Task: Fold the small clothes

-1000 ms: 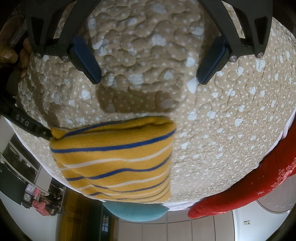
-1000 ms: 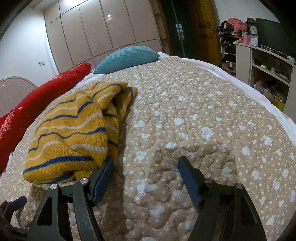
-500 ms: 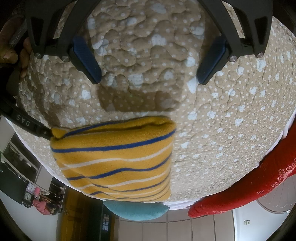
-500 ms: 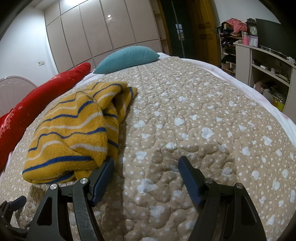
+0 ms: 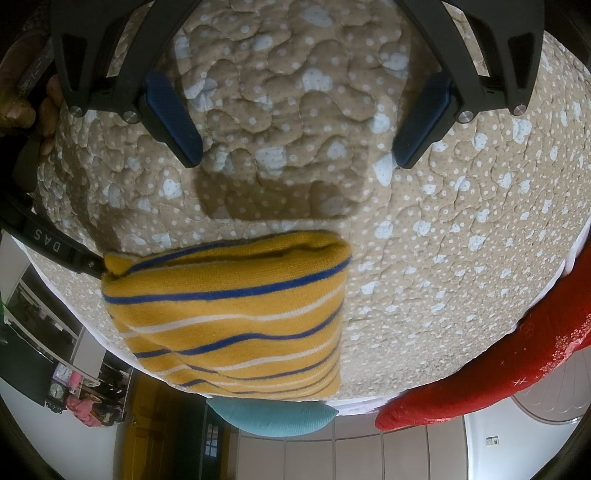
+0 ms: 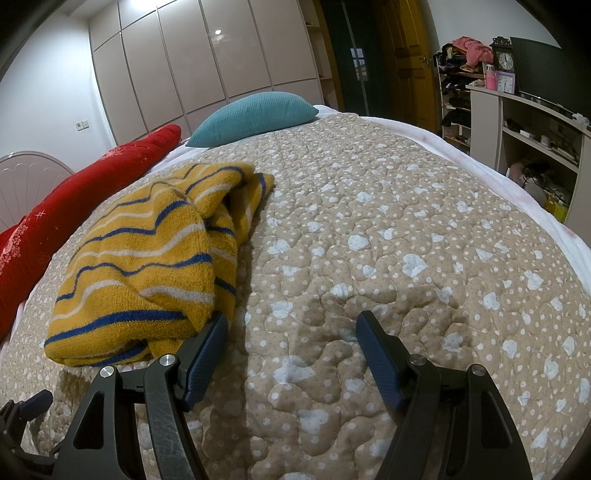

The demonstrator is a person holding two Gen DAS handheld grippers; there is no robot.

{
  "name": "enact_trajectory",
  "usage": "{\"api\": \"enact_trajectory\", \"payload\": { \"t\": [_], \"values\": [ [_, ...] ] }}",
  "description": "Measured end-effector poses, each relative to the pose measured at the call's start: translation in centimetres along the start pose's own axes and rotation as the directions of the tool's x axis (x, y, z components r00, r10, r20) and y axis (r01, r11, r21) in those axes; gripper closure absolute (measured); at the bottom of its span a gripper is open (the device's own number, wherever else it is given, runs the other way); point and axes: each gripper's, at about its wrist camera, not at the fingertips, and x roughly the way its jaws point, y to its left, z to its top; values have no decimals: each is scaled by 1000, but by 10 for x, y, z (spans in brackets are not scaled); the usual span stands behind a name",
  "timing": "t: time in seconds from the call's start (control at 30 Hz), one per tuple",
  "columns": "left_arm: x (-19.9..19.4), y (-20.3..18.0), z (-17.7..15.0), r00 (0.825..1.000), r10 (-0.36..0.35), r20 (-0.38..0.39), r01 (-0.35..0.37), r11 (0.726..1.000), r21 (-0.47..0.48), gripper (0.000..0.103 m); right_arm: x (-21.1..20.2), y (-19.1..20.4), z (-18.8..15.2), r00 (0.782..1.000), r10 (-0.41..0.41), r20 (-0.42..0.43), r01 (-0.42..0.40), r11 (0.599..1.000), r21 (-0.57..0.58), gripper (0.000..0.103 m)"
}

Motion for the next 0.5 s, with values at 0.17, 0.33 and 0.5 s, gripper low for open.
{"api": "enact_trajectory", "payload": {
  "t": [0.17,0.33,0.5],
  "values": [
    [-2,-2,-4,1000,2,6,-2,1000,-3,0,0,0,0,1000,0,0,0,1000,-1,27],
    [-3,-2,-5,1000,3,9,-3,1000,-1,0,0,0,0,1000,1,0,-1,1000,-2,27],
    [-1,-3,-1,1000,2,17,-2,1000,3,0,1,0,1,1000,0,0,0,1000,-3,27]
  ]
}}
